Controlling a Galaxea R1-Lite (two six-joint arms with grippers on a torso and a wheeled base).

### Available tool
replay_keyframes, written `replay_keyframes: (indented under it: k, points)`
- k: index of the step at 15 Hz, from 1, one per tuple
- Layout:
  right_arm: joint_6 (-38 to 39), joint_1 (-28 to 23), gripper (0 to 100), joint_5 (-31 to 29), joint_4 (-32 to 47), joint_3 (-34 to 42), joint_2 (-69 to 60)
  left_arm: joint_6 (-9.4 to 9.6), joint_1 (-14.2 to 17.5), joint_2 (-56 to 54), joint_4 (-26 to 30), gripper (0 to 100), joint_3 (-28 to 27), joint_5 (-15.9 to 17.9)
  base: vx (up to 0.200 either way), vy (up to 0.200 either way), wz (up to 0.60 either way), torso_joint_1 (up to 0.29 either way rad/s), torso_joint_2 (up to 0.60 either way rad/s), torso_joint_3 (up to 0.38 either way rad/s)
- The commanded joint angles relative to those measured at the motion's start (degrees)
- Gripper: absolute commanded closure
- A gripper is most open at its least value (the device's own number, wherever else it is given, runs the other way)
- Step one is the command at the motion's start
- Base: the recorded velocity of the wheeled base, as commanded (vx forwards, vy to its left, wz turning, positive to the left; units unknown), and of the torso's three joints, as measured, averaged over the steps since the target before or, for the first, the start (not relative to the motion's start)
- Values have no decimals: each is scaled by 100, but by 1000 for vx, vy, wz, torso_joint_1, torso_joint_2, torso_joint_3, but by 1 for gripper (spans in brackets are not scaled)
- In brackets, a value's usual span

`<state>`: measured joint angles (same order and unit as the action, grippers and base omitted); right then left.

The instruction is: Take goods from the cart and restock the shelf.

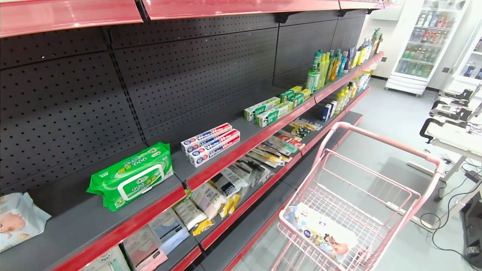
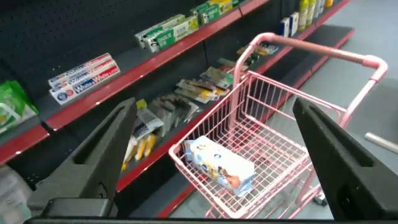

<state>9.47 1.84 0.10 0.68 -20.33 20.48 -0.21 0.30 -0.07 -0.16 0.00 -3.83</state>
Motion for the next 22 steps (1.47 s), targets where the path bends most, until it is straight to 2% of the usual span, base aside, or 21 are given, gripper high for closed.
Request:
replay_keyframes:
  k: [1, 2, 4, 5, 6, 8, 13, 15, 22]
  points:
    - [301, -281, 0, 737, 134, -1869, 4052, -6, 5, 7, -2, 0, 0, -4, 0, 0, 0, 0, 0, 0]
    - [-596, -544, 0, 1150, -622, -1473, 5141, -6, 5, 7, -2, 0, 0, -4, 0, 0, 0, 0, 0, 0]
    - [-2125, -984, 0, 1440, -1844, -1096, 6741, -6, 5, 7, -2, 0, 0, -4, 0, 0, 0, 0, 0, 0]
    - [-2538, -1133, 0, 1748, -1993, -1078, 7110, -6, 5, 7, -2, 0, 0, -4, 0, 0, 0, 0, 0, 0]
    - [-3311, -1283, 0, 2126, -1993, -1060, 7813, -6, 5, 7, -2, 0, 0, -4, 0, 0, 0, 0, 0, 0]
    - [-3909, -1221, 0, 2152, -2037, -1034, 8543, -6, 5, 7, -2, 0, 0, -4, 0, 0, 0, 0, 0, 0]
    - [-4480, -624, 0, 2152, -2169, -1096, 9641, -6, 5, 7, -2, 0, 0, -4, 0, 0, 0, 0, 0, 0]
    - [-4524, -386, 0, 2144, -2635, -1060, 9958, -6, 5, 7, -2, 0, 0, -4, 0, 0, 0, 0, 0, 0]
    - [-4533, -254, 0, 2135, -2793, -1131, 10353, -6, 5, 7, -2, 0, 0, -4, 0, 0, 0, -24, 52, 30]
